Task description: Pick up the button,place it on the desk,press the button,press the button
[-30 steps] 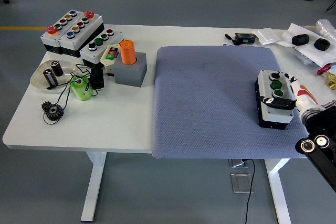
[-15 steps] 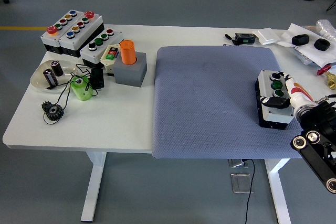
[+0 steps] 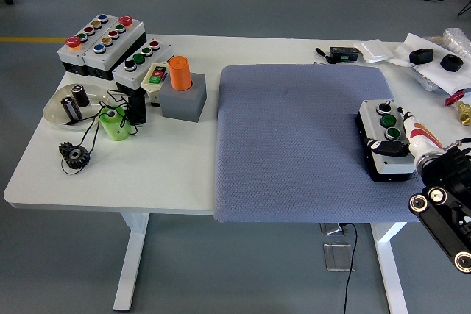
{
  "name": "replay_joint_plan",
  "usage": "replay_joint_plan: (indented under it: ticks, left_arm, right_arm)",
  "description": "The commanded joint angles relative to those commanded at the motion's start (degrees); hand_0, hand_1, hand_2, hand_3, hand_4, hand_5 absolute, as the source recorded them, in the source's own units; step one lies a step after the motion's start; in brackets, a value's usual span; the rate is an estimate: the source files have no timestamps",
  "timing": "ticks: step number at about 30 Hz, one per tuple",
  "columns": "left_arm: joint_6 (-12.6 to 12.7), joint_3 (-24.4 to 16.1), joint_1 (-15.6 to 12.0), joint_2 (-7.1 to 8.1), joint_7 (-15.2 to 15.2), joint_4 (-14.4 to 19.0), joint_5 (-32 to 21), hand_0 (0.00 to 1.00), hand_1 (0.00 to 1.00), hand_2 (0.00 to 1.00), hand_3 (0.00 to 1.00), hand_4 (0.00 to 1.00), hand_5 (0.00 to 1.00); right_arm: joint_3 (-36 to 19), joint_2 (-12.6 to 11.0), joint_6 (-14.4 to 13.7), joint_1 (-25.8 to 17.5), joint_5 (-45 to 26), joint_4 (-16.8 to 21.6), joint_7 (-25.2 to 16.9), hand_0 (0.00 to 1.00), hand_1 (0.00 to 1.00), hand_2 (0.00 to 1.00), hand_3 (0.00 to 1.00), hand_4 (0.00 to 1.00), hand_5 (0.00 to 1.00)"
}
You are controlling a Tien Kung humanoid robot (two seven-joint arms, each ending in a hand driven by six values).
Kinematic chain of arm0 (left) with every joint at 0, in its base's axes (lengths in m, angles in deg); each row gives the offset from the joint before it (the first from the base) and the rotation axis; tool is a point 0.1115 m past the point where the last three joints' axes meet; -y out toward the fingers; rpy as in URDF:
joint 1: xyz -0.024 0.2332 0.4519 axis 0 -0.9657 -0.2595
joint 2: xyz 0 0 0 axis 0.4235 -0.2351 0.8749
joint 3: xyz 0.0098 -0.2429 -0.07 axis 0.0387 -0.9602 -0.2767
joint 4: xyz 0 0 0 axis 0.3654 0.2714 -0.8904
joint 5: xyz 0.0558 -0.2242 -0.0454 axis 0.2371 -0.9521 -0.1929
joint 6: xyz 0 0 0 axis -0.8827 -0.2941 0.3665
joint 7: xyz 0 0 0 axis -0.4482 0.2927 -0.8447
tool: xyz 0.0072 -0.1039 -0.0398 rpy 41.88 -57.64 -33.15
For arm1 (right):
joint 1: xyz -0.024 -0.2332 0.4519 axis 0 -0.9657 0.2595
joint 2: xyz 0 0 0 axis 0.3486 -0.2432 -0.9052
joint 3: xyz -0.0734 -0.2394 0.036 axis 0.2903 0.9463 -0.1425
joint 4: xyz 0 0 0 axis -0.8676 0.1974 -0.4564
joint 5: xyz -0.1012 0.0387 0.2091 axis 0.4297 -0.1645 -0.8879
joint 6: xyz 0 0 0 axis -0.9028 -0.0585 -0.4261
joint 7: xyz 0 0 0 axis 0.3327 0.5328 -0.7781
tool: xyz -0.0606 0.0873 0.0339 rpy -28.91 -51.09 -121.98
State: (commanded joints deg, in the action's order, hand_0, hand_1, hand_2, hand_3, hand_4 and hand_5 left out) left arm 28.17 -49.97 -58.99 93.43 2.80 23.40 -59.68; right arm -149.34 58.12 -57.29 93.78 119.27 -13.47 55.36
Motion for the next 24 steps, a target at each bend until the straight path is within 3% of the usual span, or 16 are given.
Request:
replay_joint_plan:
  ticks: [1,9,12,13,18,19,24]
  left_arm:
    - [0.0,-0.1,0.0,0.00,0.0,0.0,0.1,0.691,0.743,0.758,0.607,0.423,0.998]
    - [0.0,-0.3,-0.1,0.10,-0.1,0.0,0.6,0.691,0.743,0.756,0.606,0.423,0.998]
    - [0.1,-0.5,-0.2,0.16,-0.1,0.0,0.8,0.691,0.743,0.756,0.606,0.423,0.998]
    - [0.1,-0.5,-0.2,0.19,-0.1,0.0,0.9,0.691,0.741,0.756,0.603,0.423,0.998]
    - [0.2,-0.8,-0.3,0.27,-0.3,-0.1,1.4,0.691,0.741,0.756,0.603,0.423,0.998]
    - [0.2,-0.9,-0.4,0.27,-0.3,0.0,1.4,0.691,0.742,0.756,0.602,0.423,0.998]
    - [0.1,-0.7,-0.4,0.25,-0.2,-0.1,1.1,0.691,0.742,0.756,0.602,0.423,0.998]
  right_arm:
    - [0.1,0.0,0.1,0.0,0.1,-0.1,0.0,0.699,0.630,0.781,0.998,0.835,0.214]
    - [1.0,-1.4,4.3,0.8,1.3,-1.5,0.0,0.664,0.599,0.738,0.998,0.804,0.180]
    - [1.5,-2.4,4.6,1.1,0.6,-1.8,0.0,0.664,0.599,0.738,0.998,0.804,0.180]
    - [1.7,-2.5,4.8,1.2,0.6,-1.8,0.0,0.586,0.549,0.644,0.912,0.763,0.167]
    - [3.0,-3.4,5.2,2.0,0.2,-2.5,0.0,0.586,0.549,0.644,0.912,0.763,0.167]
    - [3.3,-3.5,5.1,2.2,0.2,-2.7,0.0,0.500,0.478,0.561,0.844,0.733,0.134]
    - [4.3,-3.6,4.4,2.9,0.0,-3.4,0.0,0.500,0.478,0.561,0.844,0.733,0.134]
